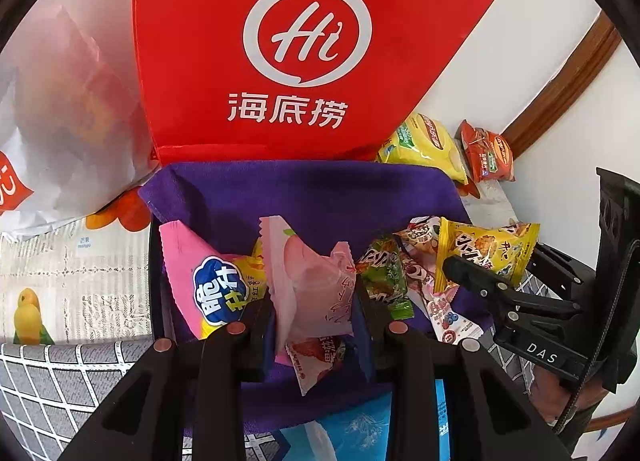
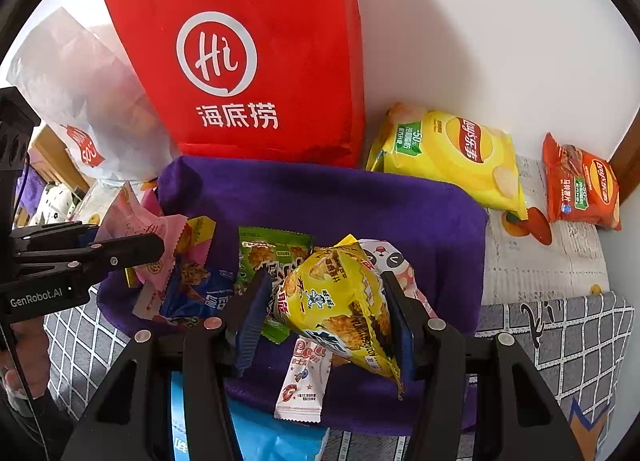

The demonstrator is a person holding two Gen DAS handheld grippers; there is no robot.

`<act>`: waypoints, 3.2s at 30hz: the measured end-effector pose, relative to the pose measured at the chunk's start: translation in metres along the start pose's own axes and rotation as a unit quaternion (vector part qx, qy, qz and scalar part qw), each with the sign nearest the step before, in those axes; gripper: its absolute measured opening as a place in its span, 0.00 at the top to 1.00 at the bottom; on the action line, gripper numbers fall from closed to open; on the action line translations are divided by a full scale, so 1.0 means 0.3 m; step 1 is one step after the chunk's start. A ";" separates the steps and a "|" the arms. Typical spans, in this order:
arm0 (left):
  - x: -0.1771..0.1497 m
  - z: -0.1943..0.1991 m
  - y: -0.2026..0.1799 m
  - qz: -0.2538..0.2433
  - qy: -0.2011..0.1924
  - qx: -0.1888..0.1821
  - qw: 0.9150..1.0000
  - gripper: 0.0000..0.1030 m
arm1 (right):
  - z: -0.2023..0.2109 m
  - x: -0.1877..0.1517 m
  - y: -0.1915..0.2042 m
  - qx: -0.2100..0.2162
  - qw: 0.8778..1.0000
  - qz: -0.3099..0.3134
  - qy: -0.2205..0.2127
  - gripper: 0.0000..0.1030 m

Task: Organize snacks
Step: 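Open the right tool on the yellow packet while the left tool releases the pink packet, then withdraw both open tools from the towel toward the remaining snacks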

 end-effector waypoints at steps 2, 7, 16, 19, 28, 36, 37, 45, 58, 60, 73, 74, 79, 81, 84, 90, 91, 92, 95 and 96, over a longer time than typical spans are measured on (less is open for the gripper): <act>-0.001 -0.006 -0.001 0.000 0.002 -0.001 1.000 0.71 | -0.004 -0.001 -0.001 -0.003 1.000 0.001 0.002 0.47; -0.003 -0.018 -0.006 -0.003 0.007 -0.001 1.000 0.71 | -0.005 -0.002 -0.002 -0.004 1.000 0.002 0.002 0.47; -0.005 -0.039 -0.007 -0.003 0.013 0.000 1.000 0.71 | -0.007 -0.001 -0.003 -0.002 1.000 0.002 0.002 0.47; -0.004 -0.044 -0.007 -0.005 0.013 -0.001 1.000 0.71 | -0.003 0.000 -0.004 0.002 1.000 0.002 0.000 0.47; -0.006 -0.047 -0.007 -0.008 0.012 -0.003 1.000 0.70 | 0.043 0.011 -0.007 0.008 1.000 -0.008 -0.026 0.44; -0.002 -0.031 -0.022 -0.011 0.004 -0.009 1.000 0.70 | 0.131 0.027 -0.017 0.009 0.998 -0.015 -0.067 0.41; -0.001 -0.025 -0.023 -0.011 0.000 -0.011 1.000 0.70 | 0.140 0.028 -0.018 0.008 0.997 -0.015 -0.071 0.41; 0.010 0.049 -0.030 -0.019 -0.027 -0.023 0.999 0.54 | 0.180 0.032 -0.005 0.001 0.996 -0.012 -0.088 0.40; 0.010 0.199 -0.053 -0.028 -0.068 -0.021 0.997 0.44 | 0.290 -0.009 0.065 -0.078 0.992 0.015 -0.103 0.24; 0.005 0.218 -0.068 -0.036 -0.074 -0.022 0.996 0.44 | 0.318 -0.040 0.077 -0.078 0.991 0.015 -0.107 0.24; -0.143 0.382 -0.124 -0.040 -0.098 0.001 0.994 0.44 | 0.481 -0.233 0.120 -0.082 0.989 -0.007 -0.127 0.24; -0.157 0.395 -0.123 -0.041 -0.101 0.003 0.994 0.44 | 0.495 -0.250 0.122 -0.079 0.988 -0.008 -0.129 0.24; -0.246 0.460 -0.108 -0.028 -0.104 0.005 0.994 0.44 | 0.549 -0.323 0.146 -0.087 0.987 -0.005 -0.134 0.24; -0.279 0.476 -0.107 -0.030 -0.099 -0.010 0.995 0.44 | 0.559 -0.357 0.149 -0.069 0.990 -0.017 -0.126 0.24; -0.338 0.503 -0.108 -0.033 -0.099 -0.010 0.994 0.44 | 0.563 -0.409 0.158 -0.045 0.992 -0.034 -0.115 0.24; -0.428 0.521 -0.064 -0.018 -0.091 0.009 0.996 0.44 | 0.528 -0.515 0.199 -0.029 0.995 -0.037 -0.082 0.23; -0.443 0.518 -0.045 -0.010 -0.087 0.010 0.996 0.44 | 0.518 -0.532 0.203 -0.028 0.996 -0.037 -0.078 0.23; -0.452 0.516 -0.034 -0.007 -0.085 0.011 0.996 0.44 | 0.503 -0.553 0.209 -0.025 0.996 -0.038 -0.075 0.23; -0.488 0.501 0.010 0.005 -0.076 0.021 0.997 0.44 | 0.441 -0.621 0.233 -0.012 0.997 -0.032 -0.065 0.29; -0.500 0.495 0.026 0.008 -0.072 0.026 0.997 0.44 | 0.418 -0.641 0.242 -0.007 0.998 -0.028 -0.061 0.34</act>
Point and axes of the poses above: each gripper's, at about its wrist camera, not at the fingertips, and z roughly against the way its jaws point, y to its left, x to its top, the point moved 2 cm from there along -z, roughly the way its jaws point, and after that the axes turned 3 degrees about z, right-handed, at the moved point
